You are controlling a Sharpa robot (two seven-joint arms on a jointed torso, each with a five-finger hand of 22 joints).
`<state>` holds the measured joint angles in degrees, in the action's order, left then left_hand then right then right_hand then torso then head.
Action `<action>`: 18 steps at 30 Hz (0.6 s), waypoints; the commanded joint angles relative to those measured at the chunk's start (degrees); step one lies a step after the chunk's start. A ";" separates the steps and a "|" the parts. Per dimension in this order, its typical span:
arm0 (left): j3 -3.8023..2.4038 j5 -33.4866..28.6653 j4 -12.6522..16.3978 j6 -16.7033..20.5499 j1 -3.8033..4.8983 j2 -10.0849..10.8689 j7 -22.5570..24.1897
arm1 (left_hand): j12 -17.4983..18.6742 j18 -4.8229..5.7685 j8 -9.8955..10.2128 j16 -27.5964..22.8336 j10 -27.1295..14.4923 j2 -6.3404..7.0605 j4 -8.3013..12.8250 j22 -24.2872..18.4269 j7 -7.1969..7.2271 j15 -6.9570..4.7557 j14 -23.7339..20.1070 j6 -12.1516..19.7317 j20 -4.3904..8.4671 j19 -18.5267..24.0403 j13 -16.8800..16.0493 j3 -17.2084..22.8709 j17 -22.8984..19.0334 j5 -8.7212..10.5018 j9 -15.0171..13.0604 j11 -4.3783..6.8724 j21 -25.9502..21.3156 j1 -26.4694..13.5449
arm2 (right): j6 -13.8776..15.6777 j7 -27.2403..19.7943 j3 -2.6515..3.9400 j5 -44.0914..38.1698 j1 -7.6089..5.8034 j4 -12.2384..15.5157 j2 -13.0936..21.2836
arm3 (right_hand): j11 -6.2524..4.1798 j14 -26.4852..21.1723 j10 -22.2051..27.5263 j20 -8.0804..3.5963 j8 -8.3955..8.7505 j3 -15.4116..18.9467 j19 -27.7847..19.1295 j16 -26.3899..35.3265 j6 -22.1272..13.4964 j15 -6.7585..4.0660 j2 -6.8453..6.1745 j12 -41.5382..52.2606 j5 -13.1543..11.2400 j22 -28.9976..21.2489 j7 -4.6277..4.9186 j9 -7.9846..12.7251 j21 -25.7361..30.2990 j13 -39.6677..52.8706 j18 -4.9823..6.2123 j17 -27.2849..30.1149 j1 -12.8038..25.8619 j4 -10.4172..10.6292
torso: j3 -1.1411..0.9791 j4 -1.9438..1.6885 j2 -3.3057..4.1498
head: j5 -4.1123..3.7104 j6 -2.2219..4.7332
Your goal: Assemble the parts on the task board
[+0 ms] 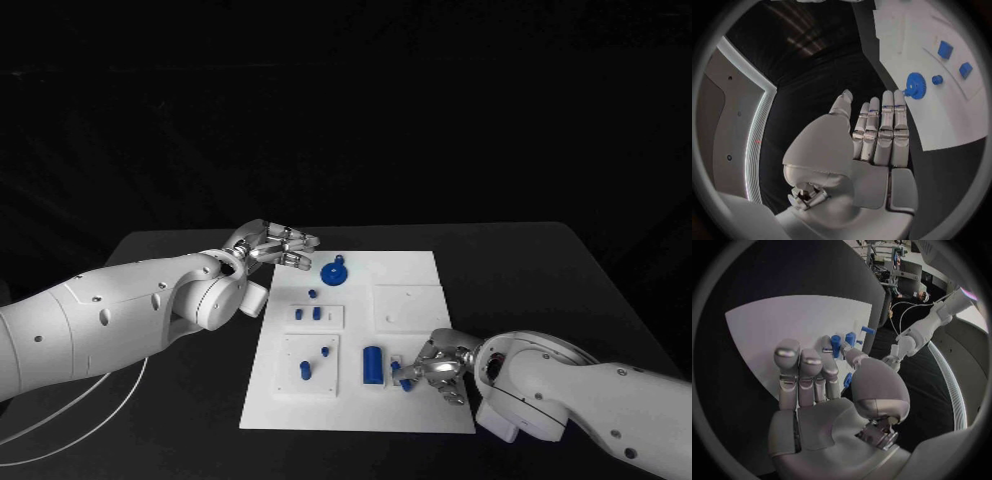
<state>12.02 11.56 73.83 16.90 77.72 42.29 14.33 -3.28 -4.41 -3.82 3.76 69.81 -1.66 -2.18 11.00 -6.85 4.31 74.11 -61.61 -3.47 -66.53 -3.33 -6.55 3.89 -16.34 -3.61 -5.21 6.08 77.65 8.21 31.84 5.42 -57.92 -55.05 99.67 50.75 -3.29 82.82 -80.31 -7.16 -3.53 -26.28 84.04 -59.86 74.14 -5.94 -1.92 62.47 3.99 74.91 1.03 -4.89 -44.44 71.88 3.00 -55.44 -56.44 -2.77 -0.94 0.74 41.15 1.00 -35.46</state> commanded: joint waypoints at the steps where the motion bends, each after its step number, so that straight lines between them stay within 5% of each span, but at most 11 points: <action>1: -0.04 0.21 0.10 -0.79 0.04 -0.04 0.13 | -0.10 1.10 0.16 -0.21 0.09 -0.02 -0.37 0.08 -0.19 -0.04 0.28 0.20 0.13 0.13 -0.02 -0.08 0.07 0.28 -0.01 -0.19 0.17 -0.12 | 0.14 -1.59 -0.01 0.36 0.06 0.20 -0.15 | -0.22 0.09 -0.07 -0.40 -0.16 0.71 3.22 0.11 0.36 -0.35 -0.36 -0.17 -0.21 4.21 -0.09 0.01 0.03 -0.08 -0.23 0.04 1.05 0.41 | -0.01 0.01 0.01 | 0.01 -0.08; 4: -0.04 0.22 0.11 -0.85 0.04 -0.03 0.05 | -0.10 1.10 0.16 -0.21 0.09 -0.02 -0.37 0.08 -0.19 -0.04 0.28 0.20 0.13 0.13 -0.02 -0.08 0.07 0.28 -0.01 -0.19 0.17 -0.12 | 0.29 -1.81 -0.01 0.37 0.06 0.24 -0.18 | -0.23 0.07 -0.10 -0.41 -0.14 2.11 3.22 0.12 0.45 -0.37 -0.67 -0.14 0.56 4.22 -0.08 0.10 0.00 -0.10 -0.22 0.07 0.86 1.38 | -0.01 0.00 -0.01 | 0.02 -0.05; 6: -0.04 0.28 0.13 -0.88 0.04 -0.02 0.01 | -0.10 1.10 0.16 -0.21 0.09 -0.02 -0.37 0.08 -0.19 -0.04 0.28 0.20 0.13 0.13 -0.02 -0.08 0.07 0.28 -0.01 -0.19 0.17 -0.12 | 0.32 -1.91 -0.01 0.37 0.06 0.25 -0.19 | -0.26 0.06 -0.07 -0.43 -0.15 1.33 3.21 0.12 0.32 -0.42 -0.26 -0.17 4.34 4.20 -0.06 0.20 0.08 -0.11 -0.22 0.08 0.80 1.12 | 0.00 -0.01 -0.01 | 0.02 -0.03; 7: -0.04 0.31 0.13 -0.89 0.04 -0.02 -0.01 | -0.10 1.10 0.16 -0.21 0.09 -0.02 -0.37 0.08 -0.19 -0.04 0.28 0.20 0.13 0.13 -0.02 -0.08 0.07 0.28 -0.01 -0.19 0.17 -0.12 | 0.32 -1.94 -0.01 0.37 0.06 0.26 -0.20 | -0.28 0.05 -0.06 -0.45 -0.15 -1.12 3.23 0.14 0.33 -0.42 -0.66 -0.18 3.88 4.21 -0.08 0.32 -0.01 -0.11 -0.24 0.10 2.38 -0.19 | 0.01 0.00 -0.03 | 0.06 0.01; 18: -0.04 0.41 0.19 -0.96 0.04 0.12 -0.12 | -0.10 1.10 0.15 -0.22 0.07 0.06 -0.60 0.07 -0.19 -0.02 0.24 0.18 0.11 0.18 -0.02 0.01 0.07 0.20 -0.01 -0.20 0.16 -0.13 | -0.49 -2.13 -0.01 0.43 0.06 0.25 -0.14 | -0.25 0.05 0.00 -0.44 -0.15 -1.51 3.21 0.19 0.34 -0.40 -0.44 -0.31 3.76 4.20 -0.05 0.35 0.03 -0.22 -0.22 0.17 3.54 -0.23 | 0.01 0.01 0.01 | 0.19 -0.09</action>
<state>12.02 11.65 73.87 16.76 77.72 42.43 14.03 -3.28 -4.41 -3.82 3.76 69.81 -1.66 -2.57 10.99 -6.85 4.31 74.11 -61.61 -3.47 -66.53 -3.33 -6.56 3.89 -16.34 -3.61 -5.21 6.08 77.65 8.41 31.01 5.40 -57.83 -55.03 99.73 50.71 -3.28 82.91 -80.29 -7.16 -3.53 -27.42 84.04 -59.86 74.14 -6.01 -2.52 62.47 7.78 74.91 1.04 -4.57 -44.44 71.74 3.01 -55.34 -53.45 -3.08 -0.94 0.74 41.14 1.13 -35.55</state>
